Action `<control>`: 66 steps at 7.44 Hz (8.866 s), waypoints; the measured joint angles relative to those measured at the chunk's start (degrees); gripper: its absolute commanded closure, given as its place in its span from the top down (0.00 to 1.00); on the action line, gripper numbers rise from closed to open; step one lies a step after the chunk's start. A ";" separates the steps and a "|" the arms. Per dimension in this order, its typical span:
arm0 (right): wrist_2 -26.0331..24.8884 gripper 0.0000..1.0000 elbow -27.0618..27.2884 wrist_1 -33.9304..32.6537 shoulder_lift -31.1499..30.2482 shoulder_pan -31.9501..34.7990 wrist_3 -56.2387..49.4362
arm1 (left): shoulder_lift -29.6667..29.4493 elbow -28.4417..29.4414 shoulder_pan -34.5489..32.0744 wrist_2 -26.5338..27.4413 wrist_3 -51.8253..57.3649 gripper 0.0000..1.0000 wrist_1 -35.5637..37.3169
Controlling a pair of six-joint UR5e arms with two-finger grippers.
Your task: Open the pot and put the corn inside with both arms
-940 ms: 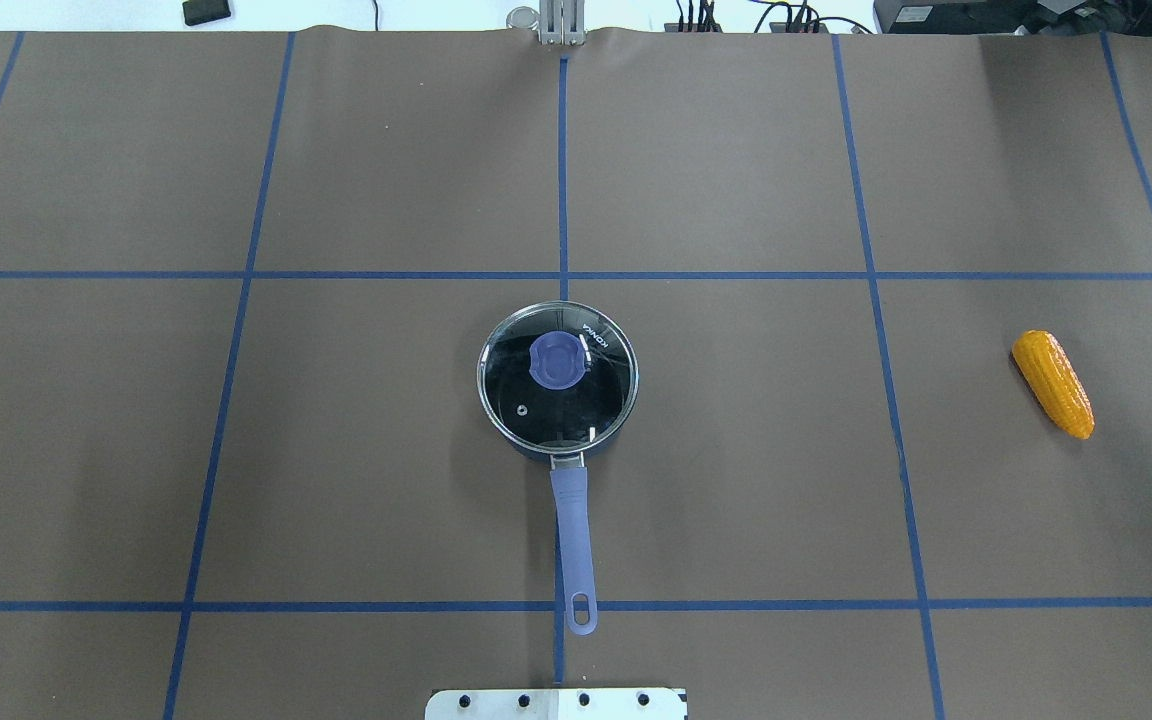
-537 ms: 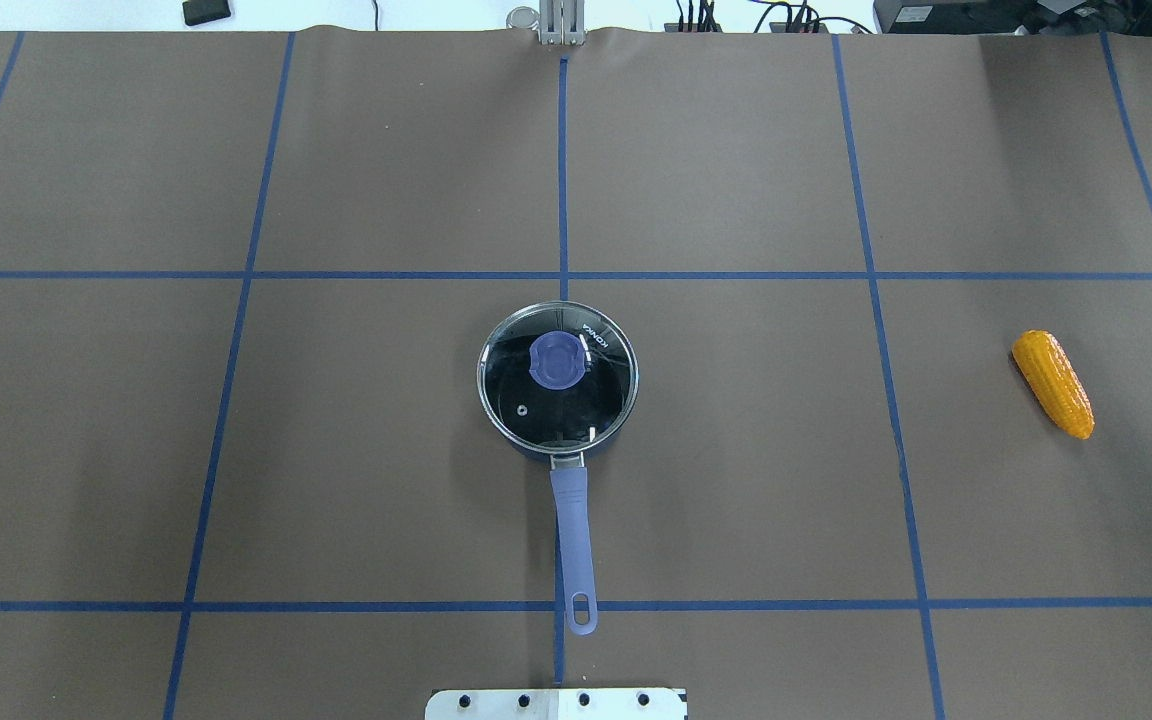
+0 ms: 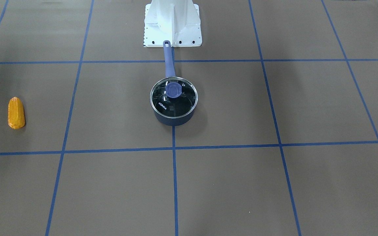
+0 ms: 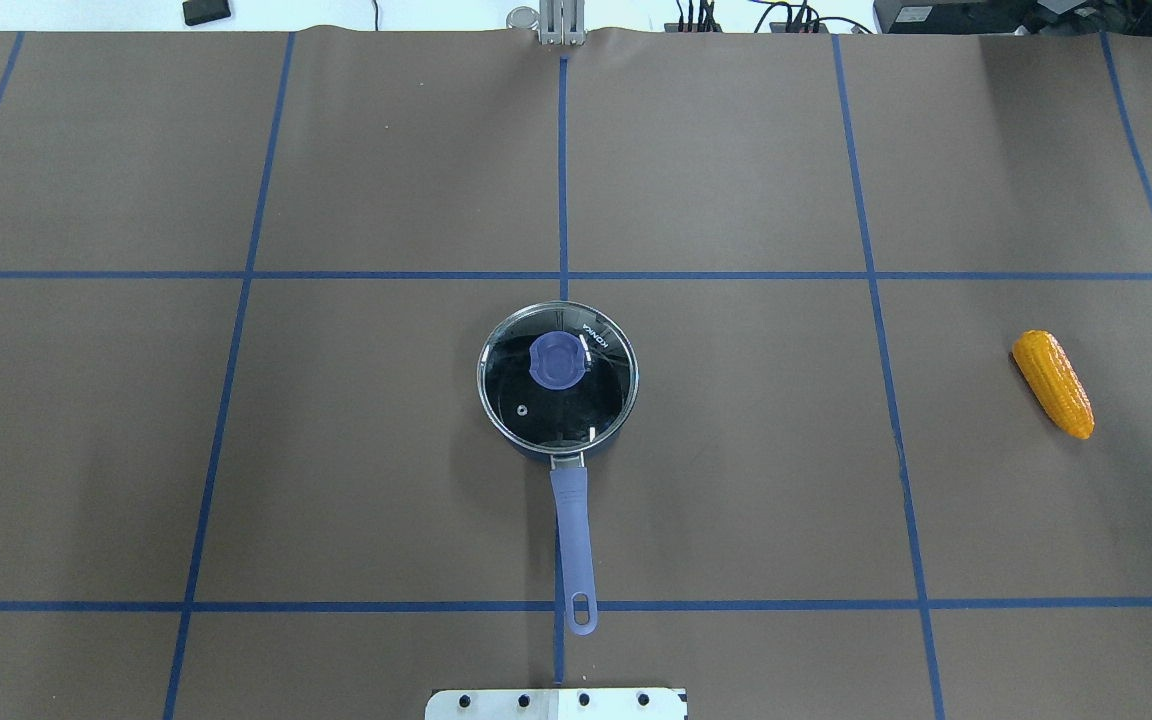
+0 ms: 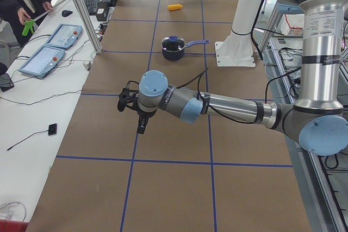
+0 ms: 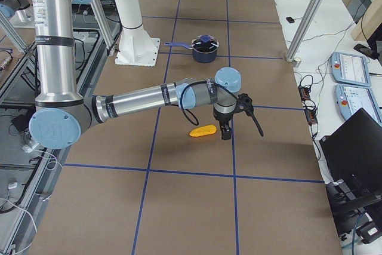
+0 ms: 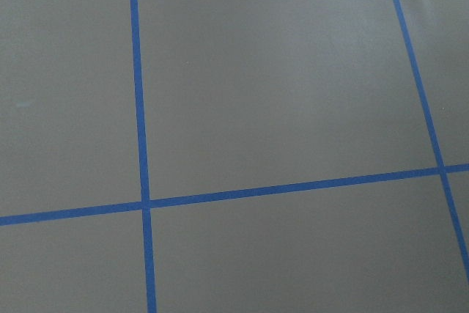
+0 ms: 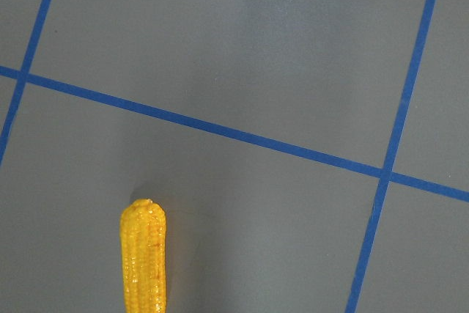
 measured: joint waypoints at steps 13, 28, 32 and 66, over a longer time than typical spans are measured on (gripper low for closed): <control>-3.41 1.00 -7.37 17.59 1.29 -17.95 26.19 | -39.84 -24.36 55.01 35.90 -67.94 0.98 41.24; -7.03 1.00 -8.66 17.14 -0.19 -23.42 25.98 | -57.15 12.78 58.63 38.74 -59.06 0.97 28.46; -6.96 1.00 -8.78 17.11 -0.15 -23.38 25.83 | -56.93 12.86 60.07 35.90 -57.55 0.93 28.60; -11.81 0.00 3.25 -4.21 29.52 -33.69 66.70 | -6.30 -7.28 38.24 25.41 -13.01 0.44 5.65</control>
